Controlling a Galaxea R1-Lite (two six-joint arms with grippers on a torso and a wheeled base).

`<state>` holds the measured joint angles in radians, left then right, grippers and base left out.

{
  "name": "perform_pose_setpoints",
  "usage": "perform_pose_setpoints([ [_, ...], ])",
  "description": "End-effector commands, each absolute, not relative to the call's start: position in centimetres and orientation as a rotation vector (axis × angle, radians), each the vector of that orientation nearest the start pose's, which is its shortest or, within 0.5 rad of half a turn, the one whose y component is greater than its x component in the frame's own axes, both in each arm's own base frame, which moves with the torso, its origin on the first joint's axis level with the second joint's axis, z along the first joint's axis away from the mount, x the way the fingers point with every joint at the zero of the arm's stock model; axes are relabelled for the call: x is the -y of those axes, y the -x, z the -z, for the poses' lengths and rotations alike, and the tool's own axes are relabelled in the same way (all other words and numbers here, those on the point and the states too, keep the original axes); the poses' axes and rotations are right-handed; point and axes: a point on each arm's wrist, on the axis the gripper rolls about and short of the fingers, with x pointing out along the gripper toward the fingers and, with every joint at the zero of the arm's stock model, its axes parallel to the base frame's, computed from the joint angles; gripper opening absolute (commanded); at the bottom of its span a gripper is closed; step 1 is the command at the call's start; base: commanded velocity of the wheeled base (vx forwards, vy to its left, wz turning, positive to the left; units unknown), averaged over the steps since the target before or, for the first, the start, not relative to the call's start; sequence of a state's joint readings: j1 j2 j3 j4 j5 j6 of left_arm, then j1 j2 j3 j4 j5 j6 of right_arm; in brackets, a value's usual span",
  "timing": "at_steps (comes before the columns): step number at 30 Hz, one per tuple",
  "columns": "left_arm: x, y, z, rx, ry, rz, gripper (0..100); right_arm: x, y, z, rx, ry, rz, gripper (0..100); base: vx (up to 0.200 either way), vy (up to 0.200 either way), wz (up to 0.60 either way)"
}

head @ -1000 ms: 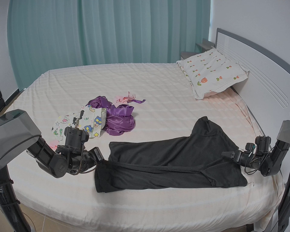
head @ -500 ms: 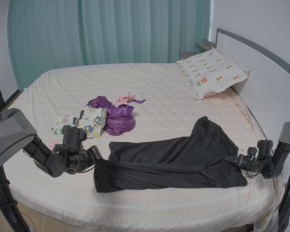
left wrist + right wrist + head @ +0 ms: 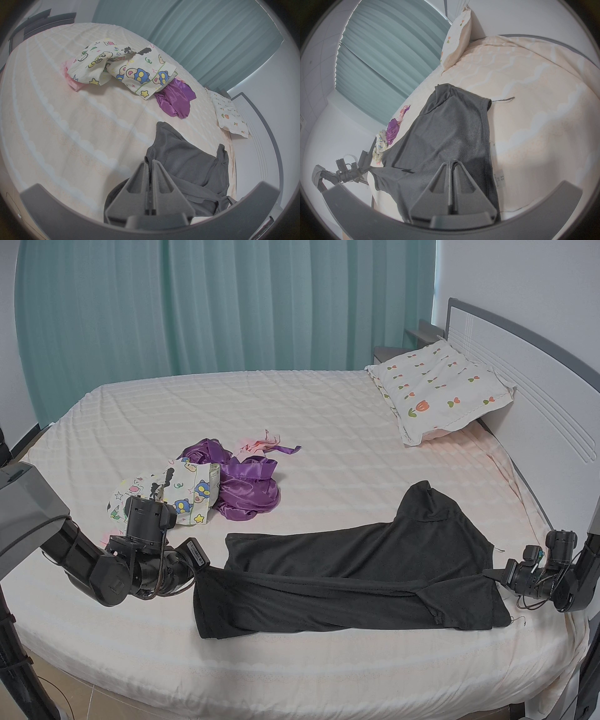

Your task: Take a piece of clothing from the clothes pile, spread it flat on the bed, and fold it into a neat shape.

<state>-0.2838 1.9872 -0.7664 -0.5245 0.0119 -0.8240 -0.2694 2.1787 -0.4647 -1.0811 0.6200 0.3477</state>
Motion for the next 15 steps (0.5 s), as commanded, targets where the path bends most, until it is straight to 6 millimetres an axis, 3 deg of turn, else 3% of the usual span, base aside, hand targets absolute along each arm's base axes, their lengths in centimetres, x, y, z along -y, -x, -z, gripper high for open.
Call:
perform_pose_setpoints([
  [1, 9.0, -30.7, -8.2, -0.741, 0.69, -0.032, 0, 7.3, -28.1, -2.2, -0.578, -0.608, -0.255, 0, 0.0, 0.0, 0.0],
  [15, 9.3, -24.7, -10.4, -0.747, 0.688, 0.041, 0, 7.8, -23.6, -6.9, -0.392, -0.633, -0.319, 0, 0.0, 0.0, 0.0],
])
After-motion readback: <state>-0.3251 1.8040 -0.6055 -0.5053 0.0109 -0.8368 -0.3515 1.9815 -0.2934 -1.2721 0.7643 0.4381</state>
